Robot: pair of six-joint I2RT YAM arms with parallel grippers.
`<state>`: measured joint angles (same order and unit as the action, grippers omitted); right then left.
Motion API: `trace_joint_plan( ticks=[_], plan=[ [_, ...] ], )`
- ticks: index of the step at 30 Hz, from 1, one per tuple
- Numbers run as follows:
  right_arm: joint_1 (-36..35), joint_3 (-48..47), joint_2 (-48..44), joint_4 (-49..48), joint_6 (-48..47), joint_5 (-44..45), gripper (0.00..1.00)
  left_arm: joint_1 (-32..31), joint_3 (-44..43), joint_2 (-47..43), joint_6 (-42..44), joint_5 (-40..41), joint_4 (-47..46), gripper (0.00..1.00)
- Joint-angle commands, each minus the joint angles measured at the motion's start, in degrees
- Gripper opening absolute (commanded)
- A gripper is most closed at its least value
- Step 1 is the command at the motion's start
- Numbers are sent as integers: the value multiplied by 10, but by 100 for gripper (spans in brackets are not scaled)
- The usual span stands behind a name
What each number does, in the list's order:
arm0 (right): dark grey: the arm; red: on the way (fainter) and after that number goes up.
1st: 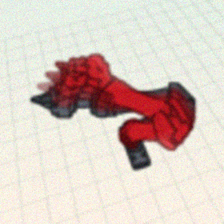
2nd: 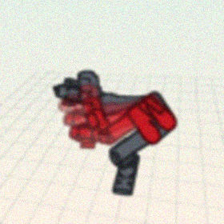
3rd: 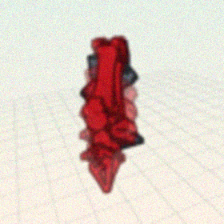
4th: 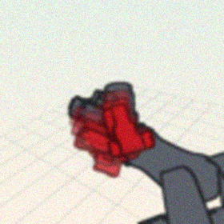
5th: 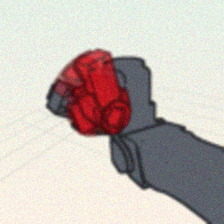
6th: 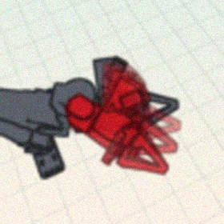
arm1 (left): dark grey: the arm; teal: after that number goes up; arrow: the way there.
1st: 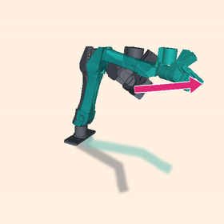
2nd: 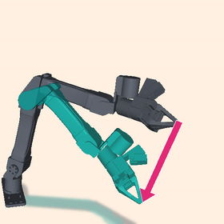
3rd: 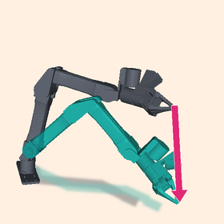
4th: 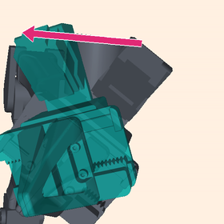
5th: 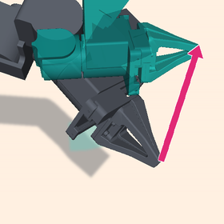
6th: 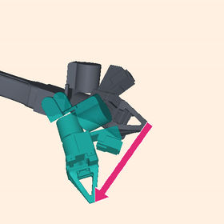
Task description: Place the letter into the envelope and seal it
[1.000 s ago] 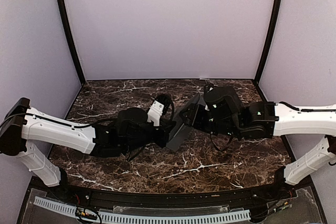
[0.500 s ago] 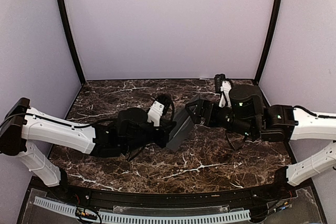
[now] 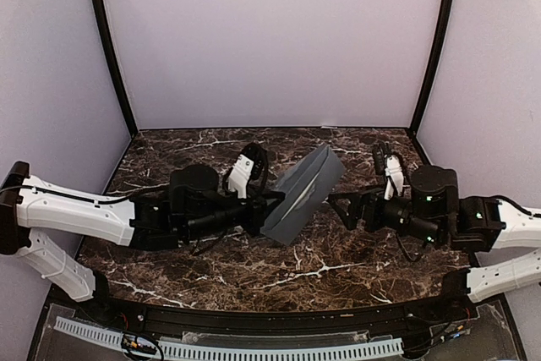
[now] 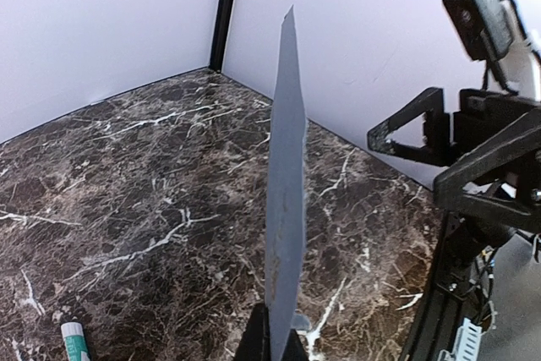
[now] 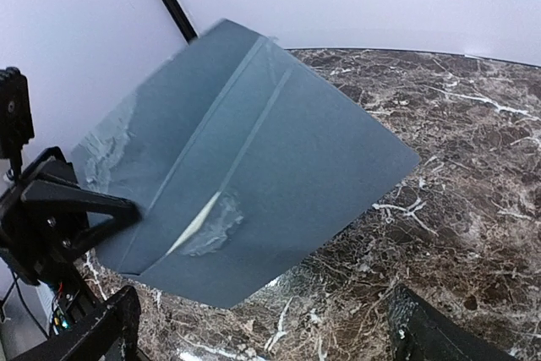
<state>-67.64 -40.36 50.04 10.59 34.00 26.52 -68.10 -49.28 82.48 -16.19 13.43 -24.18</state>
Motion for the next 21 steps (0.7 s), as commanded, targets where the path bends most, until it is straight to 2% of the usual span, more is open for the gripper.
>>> trace_joint_plan(
  ticks=[1,9,15,18,21],
  plan=[
    [7,50,-66,-65,-62,-34,98,-3,33,-63,-18,-77,-32,0],
    [24,123,-111,-173,-129,-156,96,-2,70,-134,-36,-153,-73,0],
    [47,147,-127,-233,-154,-216,94,17,80,-153,-91,-188,-110,0],
    [66,134,-122,-200,-121,-158,94,52,77,-139,-156,-187,-114,0],
    [72,100,-89,-119,-67,-22,95,72,75,-107,-206,-170,-117,0]
  ],
)
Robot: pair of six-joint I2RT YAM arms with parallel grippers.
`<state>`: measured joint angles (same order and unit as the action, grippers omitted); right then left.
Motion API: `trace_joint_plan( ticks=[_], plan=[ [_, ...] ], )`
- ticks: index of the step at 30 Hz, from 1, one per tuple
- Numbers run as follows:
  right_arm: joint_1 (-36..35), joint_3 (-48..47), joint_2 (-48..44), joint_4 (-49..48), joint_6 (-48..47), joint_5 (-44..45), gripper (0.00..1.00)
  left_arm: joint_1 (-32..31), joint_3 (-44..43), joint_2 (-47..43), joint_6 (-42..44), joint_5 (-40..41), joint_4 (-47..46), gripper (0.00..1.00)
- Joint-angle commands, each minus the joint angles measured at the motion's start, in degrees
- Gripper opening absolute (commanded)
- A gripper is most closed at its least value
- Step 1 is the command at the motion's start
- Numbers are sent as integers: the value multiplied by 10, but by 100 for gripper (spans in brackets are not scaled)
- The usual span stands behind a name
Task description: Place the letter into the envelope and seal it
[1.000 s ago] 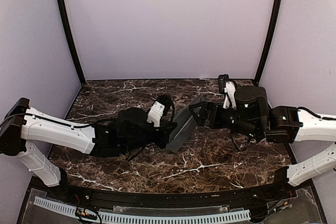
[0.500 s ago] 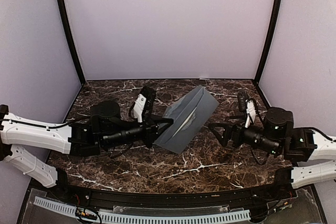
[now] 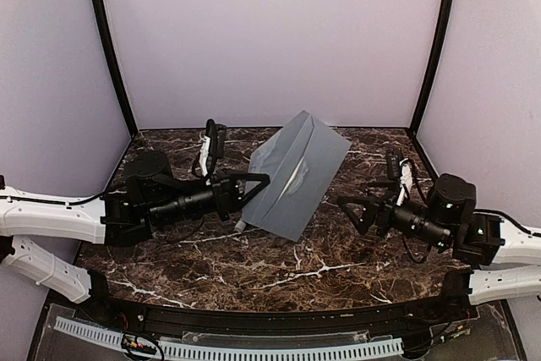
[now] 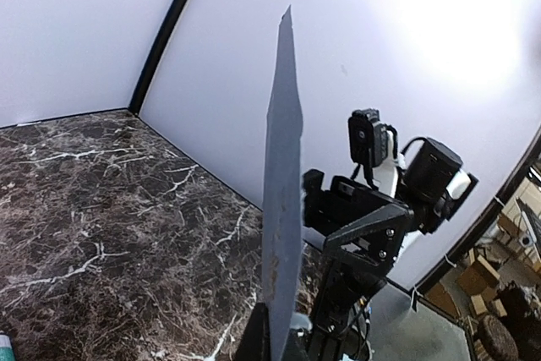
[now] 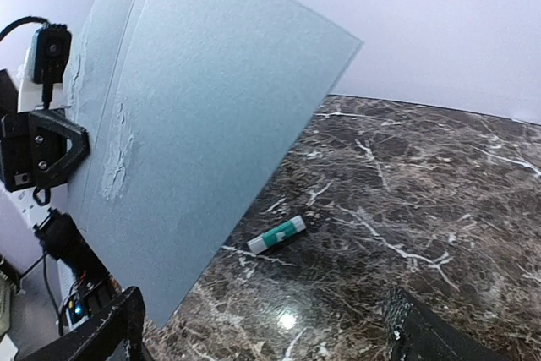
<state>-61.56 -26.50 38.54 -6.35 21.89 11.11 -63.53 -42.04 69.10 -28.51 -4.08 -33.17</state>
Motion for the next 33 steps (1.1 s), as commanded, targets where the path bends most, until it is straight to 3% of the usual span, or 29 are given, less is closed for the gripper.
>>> trace_joint_plan(
  ticks=[1,5,12,15,23,33],
  plan=[
    [11,-50,42,79,75,164,95,31,-3,51,-88,15,-26,0],
    [11,-78,100,149,120,220,96,40,-21,135,-128,54,-31,0],
    [17,-70,131,154,119,225,96,36,-79,278,-203,74,-27,0],
    [20,-66,134,157,118,220,96,23,-104,316,-199,120,33,0],
    [19,-59,143,162,123,211,96,-48,-192,374,-166,341,239,0],
    [20,-57,160,157,127,200,96,-78,-306,471,-204,467,438,0]
  ],
)
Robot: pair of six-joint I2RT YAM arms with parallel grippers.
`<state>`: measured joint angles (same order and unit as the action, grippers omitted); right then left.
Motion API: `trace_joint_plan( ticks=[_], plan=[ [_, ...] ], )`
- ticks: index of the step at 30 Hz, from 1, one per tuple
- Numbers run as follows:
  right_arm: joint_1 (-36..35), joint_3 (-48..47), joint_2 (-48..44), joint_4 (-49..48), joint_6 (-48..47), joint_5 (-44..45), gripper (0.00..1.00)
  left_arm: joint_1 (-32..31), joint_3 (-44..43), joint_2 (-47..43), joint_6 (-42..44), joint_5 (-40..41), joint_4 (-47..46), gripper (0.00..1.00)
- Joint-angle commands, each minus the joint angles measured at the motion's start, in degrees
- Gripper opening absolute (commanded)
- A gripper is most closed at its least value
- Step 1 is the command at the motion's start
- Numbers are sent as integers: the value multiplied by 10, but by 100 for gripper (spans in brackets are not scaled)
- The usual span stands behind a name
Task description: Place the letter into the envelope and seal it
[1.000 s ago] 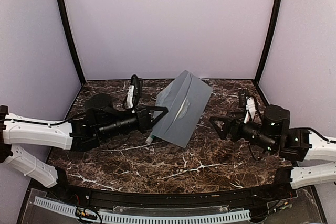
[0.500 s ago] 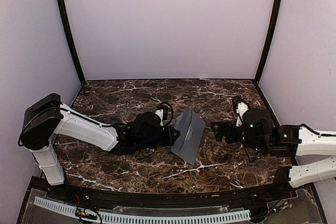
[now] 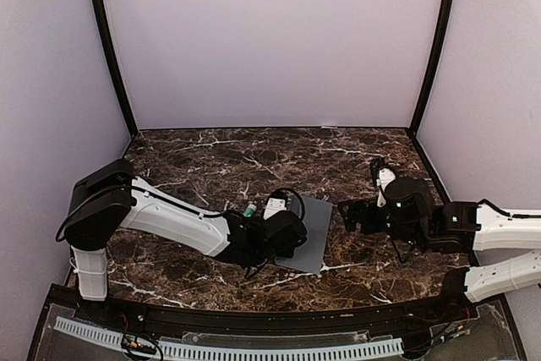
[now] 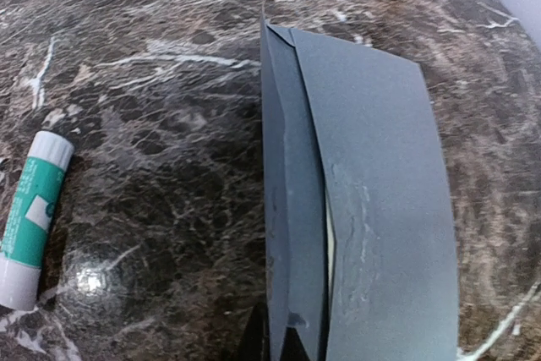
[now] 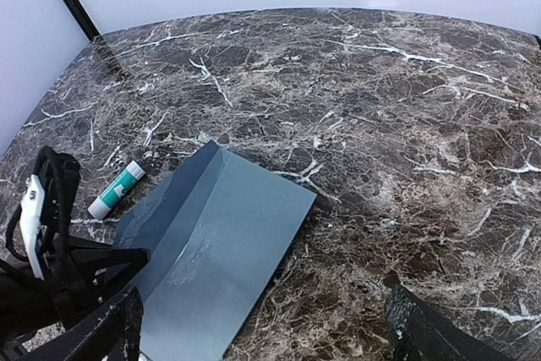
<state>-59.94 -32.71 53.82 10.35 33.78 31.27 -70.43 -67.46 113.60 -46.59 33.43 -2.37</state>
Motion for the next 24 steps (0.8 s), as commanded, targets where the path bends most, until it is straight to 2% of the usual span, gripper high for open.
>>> trace_joint_plan(
  ticks=[1,6,10,15,21,24],
  plan=[
    [3,5,11,-11,8,-2,96,-11,-62,32,-29,102,165,0],
    [3,3,32,-11,16,6,96,-22,-137,89,-94,158,288,0],
    [3,-1,43,-7,22,11,96,-26,-199,143,-126,169,393,0],
    [3,1,44,-4,28,9,96,-26,-263,187,-179,170,482,0],
    [4,1,26,3,23,6,96,-26,-269,165,-166,140,468,3],
    [3,0,13,7,20,4,96,-26,-249,135,-130,116,409,5]
  ],
)
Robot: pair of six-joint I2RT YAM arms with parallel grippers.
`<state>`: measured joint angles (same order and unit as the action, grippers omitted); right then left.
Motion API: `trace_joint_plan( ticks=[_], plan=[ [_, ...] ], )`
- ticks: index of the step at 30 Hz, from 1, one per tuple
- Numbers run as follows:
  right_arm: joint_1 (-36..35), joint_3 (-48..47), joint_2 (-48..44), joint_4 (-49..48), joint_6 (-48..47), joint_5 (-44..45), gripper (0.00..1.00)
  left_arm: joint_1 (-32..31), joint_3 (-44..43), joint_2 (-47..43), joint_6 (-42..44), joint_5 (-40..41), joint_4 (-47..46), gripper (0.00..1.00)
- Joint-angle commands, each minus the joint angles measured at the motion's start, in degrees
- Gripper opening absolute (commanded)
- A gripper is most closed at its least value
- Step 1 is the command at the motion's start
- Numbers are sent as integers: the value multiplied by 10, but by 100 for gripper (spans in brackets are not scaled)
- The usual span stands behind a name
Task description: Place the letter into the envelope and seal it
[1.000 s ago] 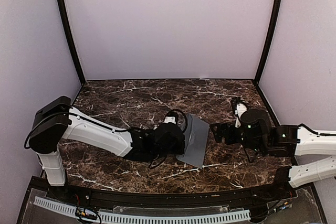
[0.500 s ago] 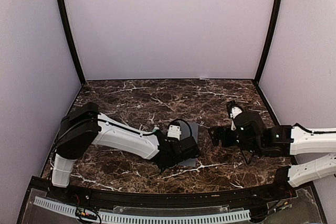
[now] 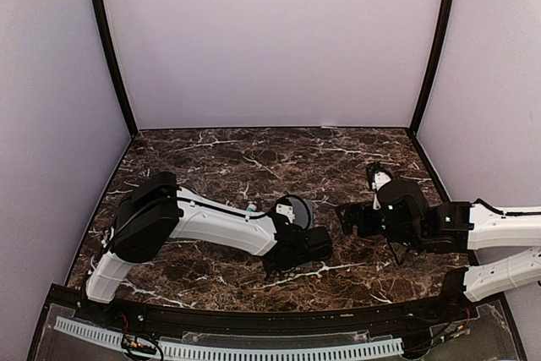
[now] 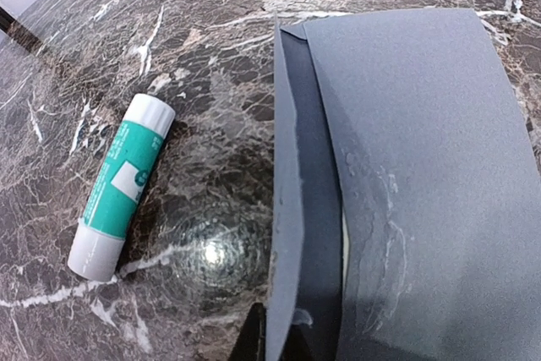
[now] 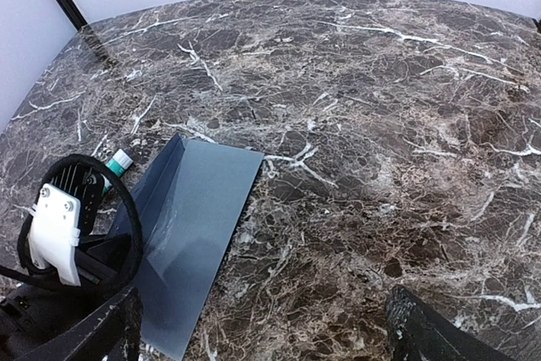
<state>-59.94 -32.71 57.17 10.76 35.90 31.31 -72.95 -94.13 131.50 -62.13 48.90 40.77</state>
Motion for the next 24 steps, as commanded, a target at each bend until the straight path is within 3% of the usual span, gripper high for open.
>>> trace_joint_plan(
  ticks=[1,11,16,21,24],
  plan=[
    [3,0,-24,4,-2,3,96,-1,32,-60,34,-54,-38,6],
    [3,-5,-38,13,-6,-6,96,5,173,-204,93,-137,-221,32],
    [3,-13,-36,13,-11,-15,97,11,293,-331,139,-164,-303,37],
    [3,-17,-30,13,-11,-21,97,17,392,-430,183,-129,-350,46],
    [3,-19,-24,9,-13,-31,96,49,455,-467,243,-171,-387,49]
  ],
)
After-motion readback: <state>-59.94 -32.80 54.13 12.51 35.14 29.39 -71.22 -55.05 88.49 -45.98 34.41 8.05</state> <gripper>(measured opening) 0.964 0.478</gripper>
